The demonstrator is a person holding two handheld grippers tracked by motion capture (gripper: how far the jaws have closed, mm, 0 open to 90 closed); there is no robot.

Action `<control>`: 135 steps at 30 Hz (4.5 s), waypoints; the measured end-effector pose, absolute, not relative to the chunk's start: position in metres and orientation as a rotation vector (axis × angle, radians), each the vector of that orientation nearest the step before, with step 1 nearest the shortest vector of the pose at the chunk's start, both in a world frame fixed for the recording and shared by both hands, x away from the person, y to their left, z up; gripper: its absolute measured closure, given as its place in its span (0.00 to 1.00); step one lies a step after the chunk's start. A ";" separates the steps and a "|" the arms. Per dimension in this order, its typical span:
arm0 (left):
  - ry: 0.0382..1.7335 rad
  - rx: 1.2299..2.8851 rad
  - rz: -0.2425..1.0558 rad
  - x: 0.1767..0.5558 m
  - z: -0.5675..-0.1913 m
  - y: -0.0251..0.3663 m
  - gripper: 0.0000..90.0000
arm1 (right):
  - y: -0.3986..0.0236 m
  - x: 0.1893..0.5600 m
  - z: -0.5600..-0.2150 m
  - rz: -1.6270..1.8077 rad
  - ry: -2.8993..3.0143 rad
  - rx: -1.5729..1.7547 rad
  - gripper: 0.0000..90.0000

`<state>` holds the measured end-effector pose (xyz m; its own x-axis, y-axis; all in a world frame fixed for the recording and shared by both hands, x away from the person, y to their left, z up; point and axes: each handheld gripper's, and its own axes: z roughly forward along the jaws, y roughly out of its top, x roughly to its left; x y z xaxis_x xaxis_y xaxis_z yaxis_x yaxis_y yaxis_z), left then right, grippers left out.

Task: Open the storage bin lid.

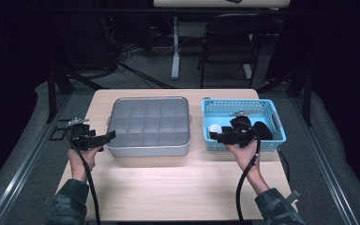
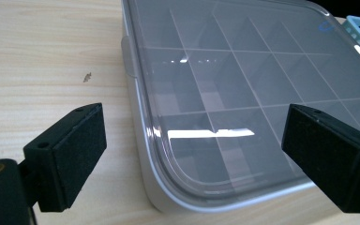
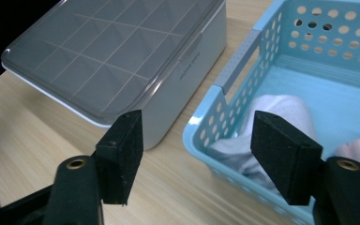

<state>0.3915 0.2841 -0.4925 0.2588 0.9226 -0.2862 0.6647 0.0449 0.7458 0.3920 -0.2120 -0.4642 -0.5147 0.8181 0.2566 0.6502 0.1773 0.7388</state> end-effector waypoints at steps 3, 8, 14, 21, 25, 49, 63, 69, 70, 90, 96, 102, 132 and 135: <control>1.486 1.683 0.388 0.399 -0.490 0.284 0.10 | -0.204 0.399 -0.464 1.253 2.248 1.428 0.44; 1.495 1.668 0.385 0.411 -0.487 0.288 0.15 | -0.193 0.410 -0.463 1.268 2.228 1.439 0.49; 1.526 1.674 0.376 0.425 -0.490 0.290 0.19 | -0.180 0.427 -0.466 1.282 2.230 1.462 0.52; 1.550 1.675 0.348 0.438 -0.496 0.293 0.29 | -0.169 0.444 -0.475 1.344 2.221 1.520 0.59; 1.559 1.671 0.332 0.443 -0.499 0.294 0.34 | -0.161 0.454 -0.480 1.350 2.230 1.552 0.62; 1.611 1.681 0.310 0.461 -0.510 0.286 0.56 | -0.141 0.487 -0.505 1.301 2.235 1.733 0.70; 1.619 1.682 0.288 0.462 -0.510 0.288 0.58 | -0.135 0.492 -0.505 1.255 2.261 1.745 0.68; 1.623 1.697 0.297 0.462 -0.508 0.286 0.58 | -0.136 0.494 -0.508 1.275 2.260 1.780 0.65; 1.622 1.696 0.301 0.462 -0.508 0.286 0.58 | -0.136 0.494 -0.510 1.287 2.263 1.788 0.64; 1.634 1.629 0.242 0.461 -0.513 0.290 0.58 | -0.138 0.495 -0.513 1.322 2.263 1.811 0.65; 1.646 1.596 0.188 0.462 -0.515 0.293 0.58 | -0.138 0.496 -0.514 1.333 2.272 1.822 0.64; 1.643 1.611 0.171 0.463 -0.514 0.293 0.58 | -0.138 0.497 -0.515 1.346 2.267 1.836 0.64; 1.647 1.600 0.168 0.461 -0.512 0.292 0.60 | -0.148 0.492 -0.504 1.450 2.202 1.856 0.75; 1.653 1.593 0.173 0.460 -0.511 0.293 0.61 | -0.145 0.491 -0.498 1.434 2.204 1.834 0.76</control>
